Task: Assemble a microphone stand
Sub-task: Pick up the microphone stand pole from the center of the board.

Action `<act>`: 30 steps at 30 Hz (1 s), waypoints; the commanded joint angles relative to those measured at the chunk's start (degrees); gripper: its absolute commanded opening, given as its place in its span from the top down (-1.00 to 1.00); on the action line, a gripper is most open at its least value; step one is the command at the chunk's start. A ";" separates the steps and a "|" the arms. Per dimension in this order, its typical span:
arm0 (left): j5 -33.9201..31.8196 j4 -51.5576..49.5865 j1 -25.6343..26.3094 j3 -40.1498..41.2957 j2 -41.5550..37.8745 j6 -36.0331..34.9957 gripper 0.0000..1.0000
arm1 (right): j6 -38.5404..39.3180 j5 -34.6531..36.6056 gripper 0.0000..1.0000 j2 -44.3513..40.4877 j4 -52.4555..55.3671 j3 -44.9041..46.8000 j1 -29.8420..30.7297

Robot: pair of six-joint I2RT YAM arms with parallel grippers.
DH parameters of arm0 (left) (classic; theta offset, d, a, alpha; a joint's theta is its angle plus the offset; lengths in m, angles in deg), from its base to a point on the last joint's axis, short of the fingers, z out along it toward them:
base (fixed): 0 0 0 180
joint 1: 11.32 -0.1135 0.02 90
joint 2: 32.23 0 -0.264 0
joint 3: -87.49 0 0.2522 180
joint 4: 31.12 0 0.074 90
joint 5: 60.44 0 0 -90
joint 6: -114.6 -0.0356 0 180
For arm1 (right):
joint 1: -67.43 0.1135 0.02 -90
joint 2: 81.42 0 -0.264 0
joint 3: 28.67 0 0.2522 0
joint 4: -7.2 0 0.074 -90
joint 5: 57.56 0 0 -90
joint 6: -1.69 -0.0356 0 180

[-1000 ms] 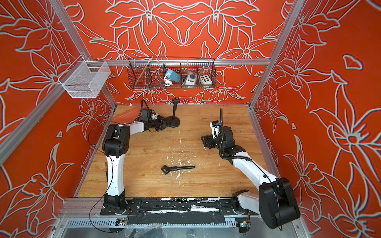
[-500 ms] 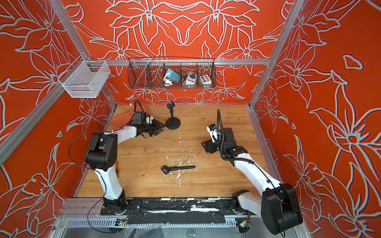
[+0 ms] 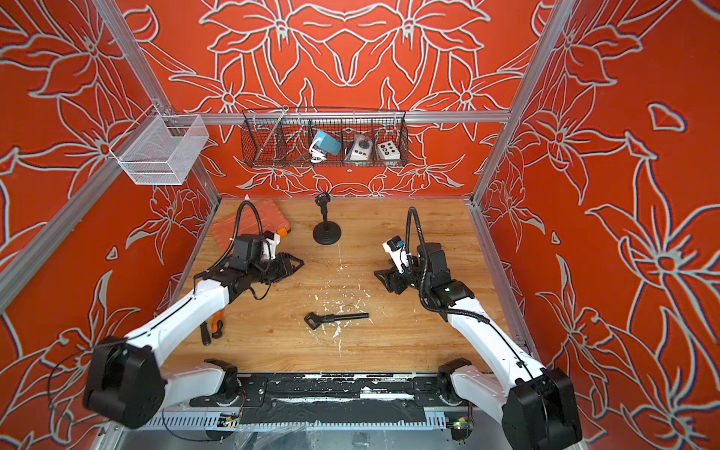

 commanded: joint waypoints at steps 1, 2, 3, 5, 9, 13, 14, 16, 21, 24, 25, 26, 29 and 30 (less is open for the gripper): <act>-4.27 -0.91 1.62 5.77 -7.10 -3.42 0.19 | 5.35 -1.42 -0.33 1.97 2.71 -1.68 3.27; -5.40 -0.23 2.46 7.76 -9.59 -3.10 0.19 | 6.85 -1.38 -0.34 3.15 3.73 -2.20 4.96; -6.13 0.25 3.09 9.27 -12.31 -3.04 0.19 | 8.28 -1.20 -0.34 4.26 4.60 -2.73 6.69; -6.68 0.33 3.89 12.03 -15.90 -3.07 0.20 | 12.03 -0.48 -0.36 7.15 6.92 -4.13 10.83; -6.37 1.04 4.84 16.14 -21.00 -3.02 0.21 | 16.21 0.26 -0.32 12.18 8.49 -6.53 15.83; -7.01 0.68 4.81 19.17 -25.42 -1.94 0.20 | 20.82 2.39 -0.28 16.99 11.89 -10.39 19.47; -7.38 0.66 4.85 19.96 -26.43 -1.38 0.19 | 22.32 2.98 -0.27 18.32 13.06 -11.54 20.46; -7.72 0.61 4.85 21.04 -28.06 -0.80 0.19 | 25.31 3.91 -0.26 20.65 14.71 -13.01 22.30; -6.49 1.53 4.85 23.61 -31.48 -1.17 0.16 | 30.06 6.02 -0.24 25.88 16.11 -15.91 25.97; -5.36 1.90 4.85 24.84 -33.39 -2.13 0.15 | 31.06 7.40 -0.23 28.69 16.53 -17.35 27.32; -4.82 1.98 4.85 25.27 -33.94 -2.39 0.15 | 31.06 7.83 -0.22 29.67 16.57 -17.93 27.73; -4.39 2.18 4.85 25.71 -34.38 -2.58 0.15 | 31.06 7.99 -0.21 30.72 16.71 -18.50 28.18; -3.36 2.43 4.85 26.54 -35.07 -2.34 0.17 | 30.82 8.45 -0.21 33.27 16.56 -19.90 29.24; -2.95 2.54 4.85 26.79 -35.02 -2.26 0.17 | 30.77 8.23 -0.22 33.81 16.24 -20.02 29.44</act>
